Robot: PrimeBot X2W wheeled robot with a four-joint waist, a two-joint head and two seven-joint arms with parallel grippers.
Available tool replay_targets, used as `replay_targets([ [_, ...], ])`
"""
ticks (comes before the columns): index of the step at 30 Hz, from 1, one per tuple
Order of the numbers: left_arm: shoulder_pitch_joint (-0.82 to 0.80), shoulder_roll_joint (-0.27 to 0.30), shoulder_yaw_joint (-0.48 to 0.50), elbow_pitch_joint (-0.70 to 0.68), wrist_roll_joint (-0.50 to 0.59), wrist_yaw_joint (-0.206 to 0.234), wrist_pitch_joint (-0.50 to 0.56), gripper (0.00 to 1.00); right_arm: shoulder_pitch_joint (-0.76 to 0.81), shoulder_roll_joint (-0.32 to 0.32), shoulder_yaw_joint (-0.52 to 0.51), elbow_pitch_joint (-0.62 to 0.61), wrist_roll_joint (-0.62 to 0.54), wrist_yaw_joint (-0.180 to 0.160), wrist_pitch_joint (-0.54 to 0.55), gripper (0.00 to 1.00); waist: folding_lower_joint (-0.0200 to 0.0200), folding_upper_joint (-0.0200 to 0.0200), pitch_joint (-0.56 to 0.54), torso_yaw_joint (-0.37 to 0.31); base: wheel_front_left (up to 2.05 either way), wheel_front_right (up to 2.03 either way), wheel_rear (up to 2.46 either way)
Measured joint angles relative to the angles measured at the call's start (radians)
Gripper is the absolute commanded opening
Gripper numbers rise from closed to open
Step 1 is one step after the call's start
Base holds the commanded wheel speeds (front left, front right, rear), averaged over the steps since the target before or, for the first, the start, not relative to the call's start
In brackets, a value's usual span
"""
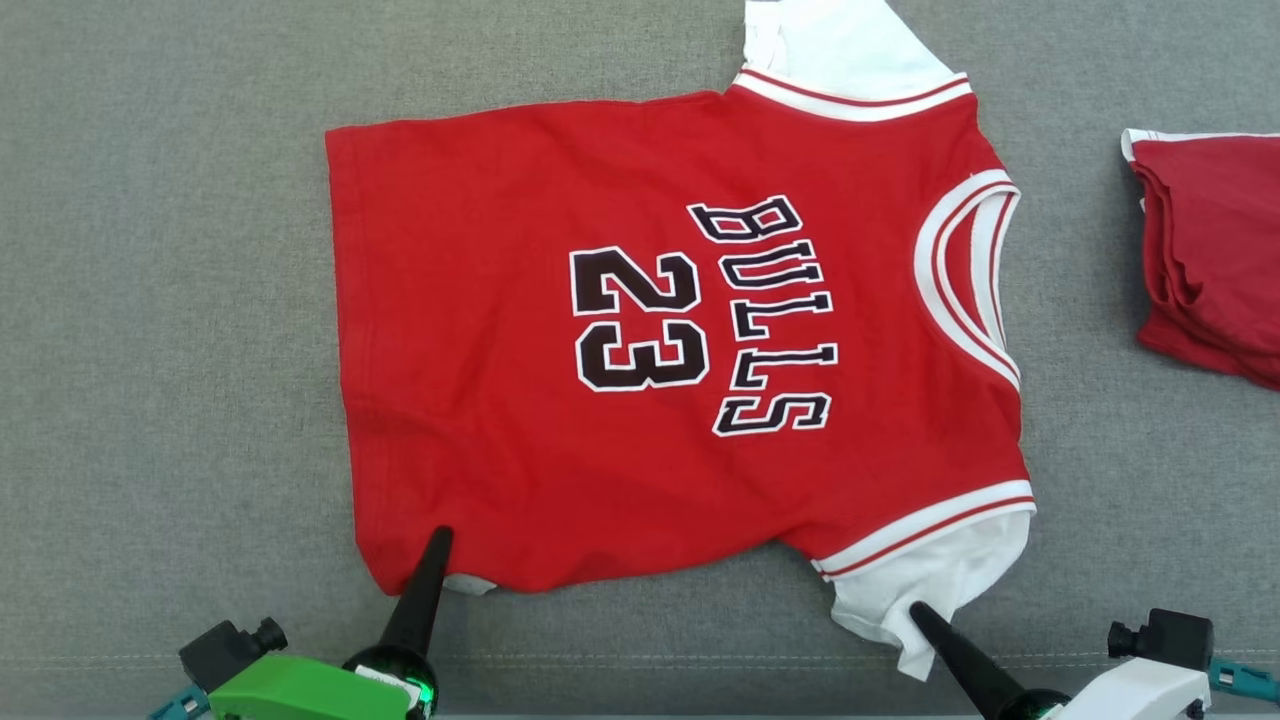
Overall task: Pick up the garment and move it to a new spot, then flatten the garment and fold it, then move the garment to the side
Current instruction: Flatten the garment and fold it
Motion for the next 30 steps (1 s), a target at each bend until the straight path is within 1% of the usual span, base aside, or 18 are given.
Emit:
replay_targets([
  [4,-0.009,0.001,0.006,-0.058,0.000,0.000,-0.001,0.00,0.000,0.011,-0.022,-0.054,0.061,0.038,0.009,0.00,0.0000,0.0000,-0.004,0.000,0.00,0.00,0.00],
  [10,-0.009,0.017,0.028,-0.162,-0.007,0.000,-0.001,0.00,-0.004,0.011,-0.113,-0.176,0.184,0.114,0.008,0.00,0.0000,0.0000,-0.011,0.000,0.00,0.00,0.00],
  [11,-0.009,0.024,0.031,-0.172,-0.007,0.000,-0.001,0.00,-0.004,0.006,-0.125,-0.190,0.196,0.119,0.008,0.00,0.0000,0.0000,-0.013,0.000,0.00,0.00,0.00],
  [15,-0.007,0.046,0.036,-0.200,-0.007,0.000,0.004,0.00,-0.001,-0.026,-0.162,-0.213,0.232,0.130,0.022,0.00,0.0000,0.0000,-0.022,-0.001,0.00,0.00,0.00],
  [19,0.016,0.058,0.038,-0.227,-0.007,0.000,0.009,0.00,0.035,-0.035,-0.175,-0.228,0.276,0.132,0.040,0.00,0.0000,0.0000,-0.030,-0.001,0.00,0.00,0.00],
  [23,0.067,0.072,0.038,-0.254,-0.007,0.000,0.012,0.00,0.045,-0.005,-0.187,-0.274,0.349,0.144,0.039,0.00,0.0000,0.0000,-0.030,-0.006,0.00,0.00,0.00],
  [26,0.080,0.081,0.037,-0.274,-0.007,0.002,0.017,0.00,0.040,0.006,-0.205,-0.307,0.375,0.149,0.039,0.00,0.0000,0.0000,-0.022,-0.009,0.00,0.00,0.00],
  [29,0.076,0.106,0.035,-0.290,0.005,0.012,0.032,0.00,0.026,0.015,-0.228,-0.325,0.403,0.147,0.034,0.00,0.0000,0.0000,-0.011,-0.011,0.00,0.00,0.00],
  [30,0.076,0.111,0.037,-0.294,0.007,0.020,0.037,0.00,0.020,0.016,-0.238,-0.326,0.404,0.138,0.029,0.00,0.0000,0.0000,-0.007,-0.011,0.00,0.00,0.00],
])
